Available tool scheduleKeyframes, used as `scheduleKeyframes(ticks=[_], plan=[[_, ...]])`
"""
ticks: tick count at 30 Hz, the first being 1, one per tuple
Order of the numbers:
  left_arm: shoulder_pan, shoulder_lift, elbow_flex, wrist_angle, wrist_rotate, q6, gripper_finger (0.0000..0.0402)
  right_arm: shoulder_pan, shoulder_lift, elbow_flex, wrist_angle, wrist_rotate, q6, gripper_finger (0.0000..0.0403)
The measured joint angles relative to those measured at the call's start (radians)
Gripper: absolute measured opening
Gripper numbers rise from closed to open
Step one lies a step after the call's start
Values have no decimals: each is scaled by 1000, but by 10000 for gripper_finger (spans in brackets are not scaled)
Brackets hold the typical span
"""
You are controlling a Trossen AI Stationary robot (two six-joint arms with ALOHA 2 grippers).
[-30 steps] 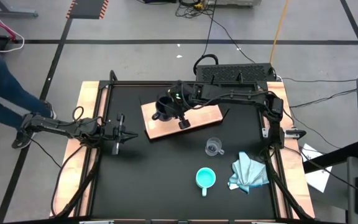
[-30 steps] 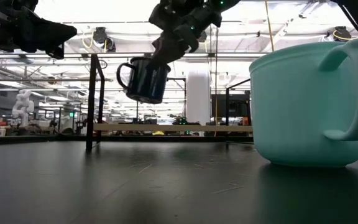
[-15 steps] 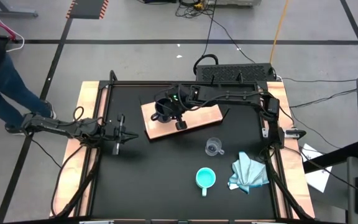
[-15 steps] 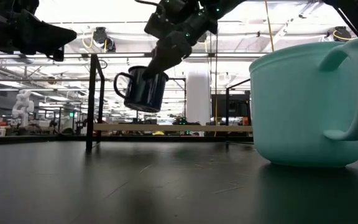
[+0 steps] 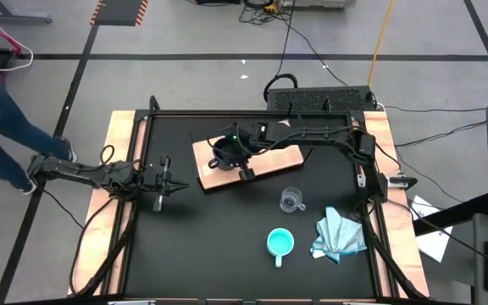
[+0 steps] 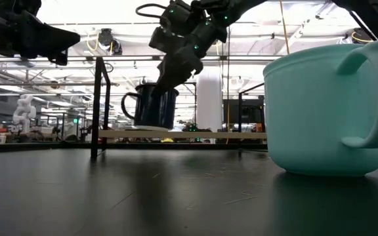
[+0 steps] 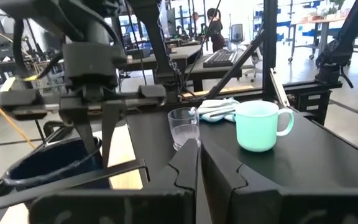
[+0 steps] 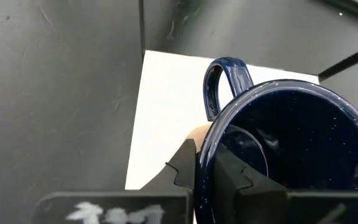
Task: Stack small to large cups/mugs on shelf
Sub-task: Put the dark blue cup on the shelf, then put the light blue cup on the shelf
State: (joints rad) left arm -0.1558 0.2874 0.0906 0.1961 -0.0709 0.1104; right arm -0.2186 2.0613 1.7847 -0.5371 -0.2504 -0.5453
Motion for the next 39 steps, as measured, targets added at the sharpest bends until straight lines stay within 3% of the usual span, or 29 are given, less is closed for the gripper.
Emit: scheduleKeyframes(ticks=[21, 39], plan=[[0, 0, 0, 1, 10, 4, 24, 47, 0, 0, -74, 13, -129, 13], [0, 0, 0, -12, 20, -1, 24, 47, 0, 0, -27, -27, -122, 94]])
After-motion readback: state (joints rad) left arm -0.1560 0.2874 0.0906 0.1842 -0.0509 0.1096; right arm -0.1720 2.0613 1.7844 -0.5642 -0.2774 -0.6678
